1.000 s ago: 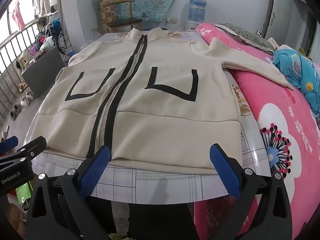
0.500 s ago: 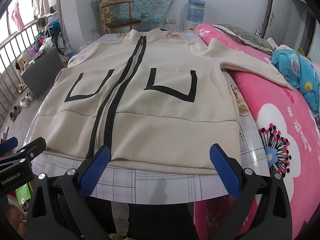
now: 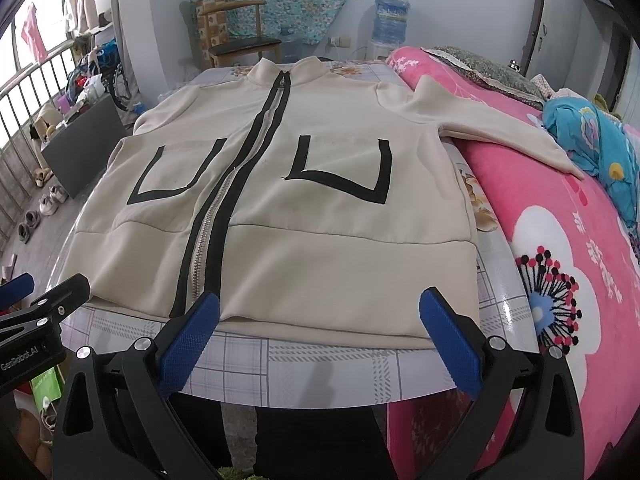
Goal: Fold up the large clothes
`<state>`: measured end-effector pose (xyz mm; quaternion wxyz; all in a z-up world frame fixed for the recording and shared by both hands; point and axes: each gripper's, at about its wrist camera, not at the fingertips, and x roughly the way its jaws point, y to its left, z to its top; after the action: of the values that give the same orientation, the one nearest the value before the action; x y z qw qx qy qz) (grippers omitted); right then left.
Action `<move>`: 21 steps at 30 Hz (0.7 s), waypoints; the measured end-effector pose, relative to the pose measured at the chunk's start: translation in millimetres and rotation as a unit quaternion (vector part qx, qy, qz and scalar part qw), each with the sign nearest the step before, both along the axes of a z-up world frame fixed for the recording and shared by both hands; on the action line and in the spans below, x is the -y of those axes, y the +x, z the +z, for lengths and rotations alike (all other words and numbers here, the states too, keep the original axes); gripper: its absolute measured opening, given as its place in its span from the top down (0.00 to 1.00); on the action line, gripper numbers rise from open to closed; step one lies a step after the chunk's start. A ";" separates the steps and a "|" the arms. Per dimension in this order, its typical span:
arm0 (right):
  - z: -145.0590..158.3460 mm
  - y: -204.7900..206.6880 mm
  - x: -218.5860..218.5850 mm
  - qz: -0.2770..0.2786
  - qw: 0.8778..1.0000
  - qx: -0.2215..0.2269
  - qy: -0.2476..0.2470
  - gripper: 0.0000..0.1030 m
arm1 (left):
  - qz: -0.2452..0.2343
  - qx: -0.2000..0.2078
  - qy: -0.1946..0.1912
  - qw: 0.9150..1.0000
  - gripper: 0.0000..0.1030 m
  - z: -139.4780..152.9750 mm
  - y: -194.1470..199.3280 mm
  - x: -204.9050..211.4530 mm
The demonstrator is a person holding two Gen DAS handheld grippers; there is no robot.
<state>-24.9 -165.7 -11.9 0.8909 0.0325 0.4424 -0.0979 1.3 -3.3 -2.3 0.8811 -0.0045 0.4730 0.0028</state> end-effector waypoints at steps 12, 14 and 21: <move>0.3 0.7 0.4 0.000 1.000 0.001 0.000 0.05 | 0.000 0.001 0.000 1.000 0.08 1.9 -0.1 2.2; 0.4 0.7 0.2 0.000 1.000 0.001 -0.001 0.05 | 0.000 0.001 0.000 1.000 0.08 1.9 -0.4 1.8; 0.2 0.9 0.0 0.000 1.000 0.001 -0.001 0.05 | 0.000 0.001 0.001 1.000 0.08 1.8 -0.2 2.6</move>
<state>-24.1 -165.7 -11.8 0.8914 0.0323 0.4412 -0.0985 1.1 -5.8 -0.5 0.8818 -0.0040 0.4717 0.0032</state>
